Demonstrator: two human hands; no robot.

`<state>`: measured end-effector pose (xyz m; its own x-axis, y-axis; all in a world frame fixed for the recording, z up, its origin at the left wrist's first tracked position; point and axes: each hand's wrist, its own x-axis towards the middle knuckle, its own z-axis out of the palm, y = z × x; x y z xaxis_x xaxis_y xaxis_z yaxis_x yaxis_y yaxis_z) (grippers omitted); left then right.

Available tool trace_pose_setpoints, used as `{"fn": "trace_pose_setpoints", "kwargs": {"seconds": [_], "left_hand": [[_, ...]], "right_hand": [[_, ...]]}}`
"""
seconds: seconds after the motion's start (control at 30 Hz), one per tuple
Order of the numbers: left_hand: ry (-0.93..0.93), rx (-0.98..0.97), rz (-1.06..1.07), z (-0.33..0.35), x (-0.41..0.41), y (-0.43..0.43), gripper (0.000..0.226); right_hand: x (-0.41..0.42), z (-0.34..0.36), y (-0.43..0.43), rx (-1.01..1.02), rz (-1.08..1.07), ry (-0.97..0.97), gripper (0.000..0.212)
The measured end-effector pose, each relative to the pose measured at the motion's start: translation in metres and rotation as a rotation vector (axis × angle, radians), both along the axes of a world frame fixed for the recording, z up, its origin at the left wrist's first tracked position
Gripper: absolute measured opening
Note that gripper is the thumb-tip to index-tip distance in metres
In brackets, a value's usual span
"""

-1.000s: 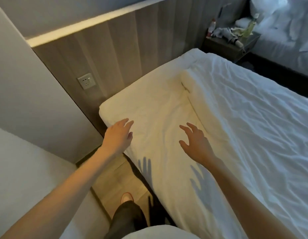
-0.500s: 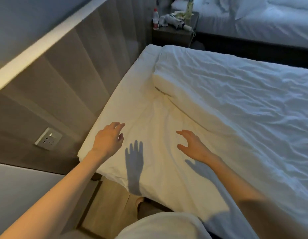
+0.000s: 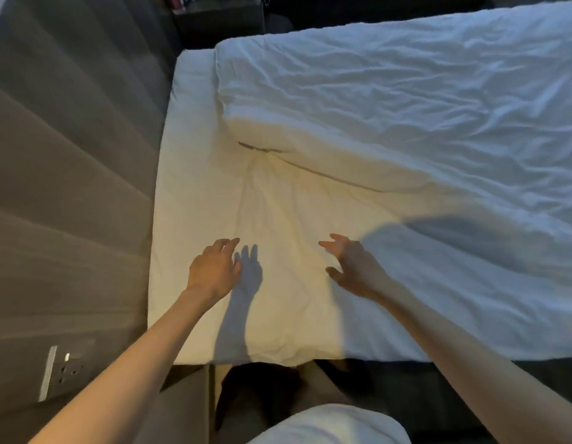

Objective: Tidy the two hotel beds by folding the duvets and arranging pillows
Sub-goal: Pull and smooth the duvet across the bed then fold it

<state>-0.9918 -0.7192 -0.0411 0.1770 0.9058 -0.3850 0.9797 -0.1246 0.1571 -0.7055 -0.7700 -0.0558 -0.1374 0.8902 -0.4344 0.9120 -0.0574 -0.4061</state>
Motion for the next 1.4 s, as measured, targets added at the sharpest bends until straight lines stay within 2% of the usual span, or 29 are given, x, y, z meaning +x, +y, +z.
{"fn": "trace_pose_setpoints", "kwargs": {"seconds": [0.1,0.2,0.33,0.43,0.63,0.7,0.77,0.83,0.9,0.97,1.17,1.27,1.4], "left_hand": [[-0.086,-0.104,0.005,-0.031,-0.014,0.006,0.052],[-0.241,-0.170,0.116,-0.061,-0.025,0.011,0.055],[-0.330,-0.295,0.242,-0.099,-0.031,0.017,0.065],[-0.392,-0.305,0.367,-0.128,-0.032,0.016,0.068],[-0.447,-0.446,0.510,-0.167,-0.021,-0.001,0.088],[-0.482,-0.439,0.513,-0.177,-0.021,-0.004,0.093],[-0.534,-0.410,0.495,-0.182,-0.021,-0.006,0.094],[-0.533,-0.362,0.474,-0.178,-0.021,-0.008,0.092],[-0.528,-0.291,0.445,-0.166,-0.022,-0.013,0.090],[-0.574,-0.231,0.370,-0.149,-0.025,-0.015,0.084],[-0.696,-0.240,0.157,-0.070,-0.030,-0.016,0.038],[-0.654,-0.274,0.022,-0.029,-0.029,-0.033,0.024],[-0.485,-0.414,-0.173,0.004,-0.035,-0.072,0.017]], "right_hand": [[-0.026,-0.023,-0.025,-0.056,-0.051,-0.045,0.060],[-0.053,-0.056,-0.051,-0.134,-0.072,-0.100,0.062],[-0.083,-0.102,-0.077,-0.266,-0.117,-0.087,0.078],[-0.094,-0.126,-0.092,-0.344,-0.158,-0.075,0.091],[-0.100,-0.158,-0.105,-0.295,-0.115,-0.217,0.108],[-0.102,-0.167,-0.108,-0.248,-0.128,-0.246,0.102],[-0.101,-0.178,-0.109,-0.087,-0.146,-0.241,0.089],[-0.096,-0.181,-0.112,0.013,-0.117,-0.228,0.068],[-0.092,-0.171,-0.114,0.025,-0.108,-0.171,0.042],[-0.088,-0.150,-0.114,0.075,-0.179,-0.115,0.029],[-0.072,-0.074,-0.135,0.192,-0.498,0.035,0.030],[-0.067,-0.027,-0.156,0.177,-0.542,0.061,0.026],[-0.065,0.019,-0.189,0.002,-0.565,0.059,0.016]]}}
